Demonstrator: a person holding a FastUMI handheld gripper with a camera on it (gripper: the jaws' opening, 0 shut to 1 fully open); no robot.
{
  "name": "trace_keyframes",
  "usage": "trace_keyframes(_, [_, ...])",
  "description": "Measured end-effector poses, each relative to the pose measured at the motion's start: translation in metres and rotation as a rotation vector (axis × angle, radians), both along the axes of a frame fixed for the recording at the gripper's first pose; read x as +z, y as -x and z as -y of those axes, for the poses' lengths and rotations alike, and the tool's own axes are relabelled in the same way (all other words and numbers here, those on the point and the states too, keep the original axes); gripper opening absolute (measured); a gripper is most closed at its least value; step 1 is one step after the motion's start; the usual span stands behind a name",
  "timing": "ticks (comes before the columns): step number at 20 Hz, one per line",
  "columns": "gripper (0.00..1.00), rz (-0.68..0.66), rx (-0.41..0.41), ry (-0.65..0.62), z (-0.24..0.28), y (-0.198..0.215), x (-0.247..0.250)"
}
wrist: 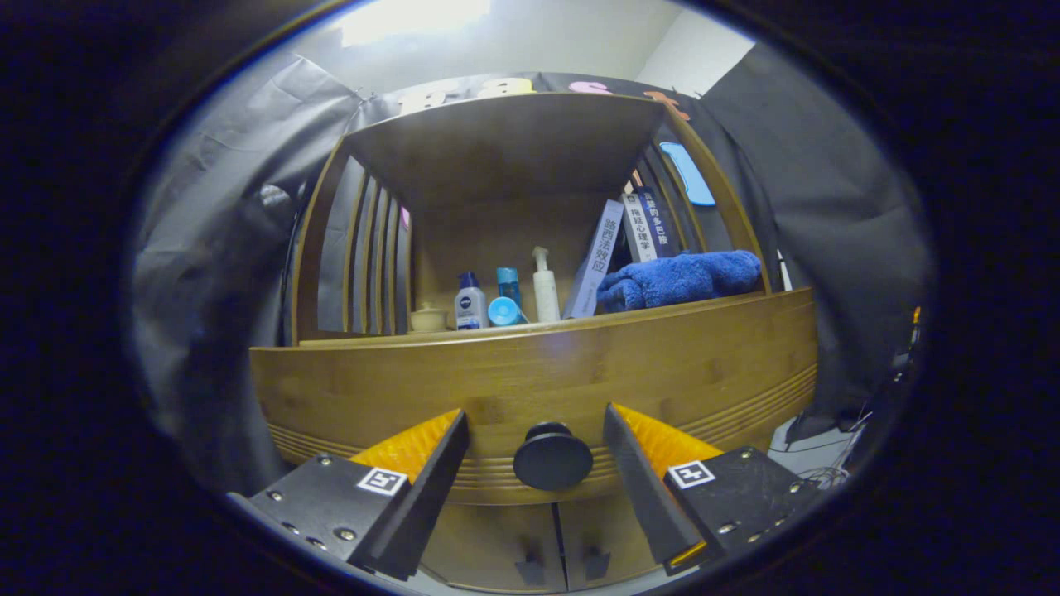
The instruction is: Pull open the drawer, take out the items inside it, and place them on the countertop above the cabinet.
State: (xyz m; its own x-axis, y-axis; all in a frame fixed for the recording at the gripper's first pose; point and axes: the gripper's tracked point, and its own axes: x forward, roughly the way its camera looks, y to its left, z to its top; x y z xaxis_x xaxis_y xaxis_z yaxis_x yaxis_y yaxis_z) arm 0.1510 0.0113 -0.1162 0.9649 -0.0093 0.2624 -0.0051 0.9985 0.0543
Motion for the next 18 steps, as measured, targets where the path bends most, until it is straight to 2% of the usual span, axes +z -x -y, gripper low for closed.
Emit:
trace_keyframes(8, [0.99, 0.107, -0.003, 0.011, -0.001, -0.030, 0.002])
trace_keyframes(18, [0.96, 0.004, -0.016, 0.025, 0.001, -0.050, 0.004])
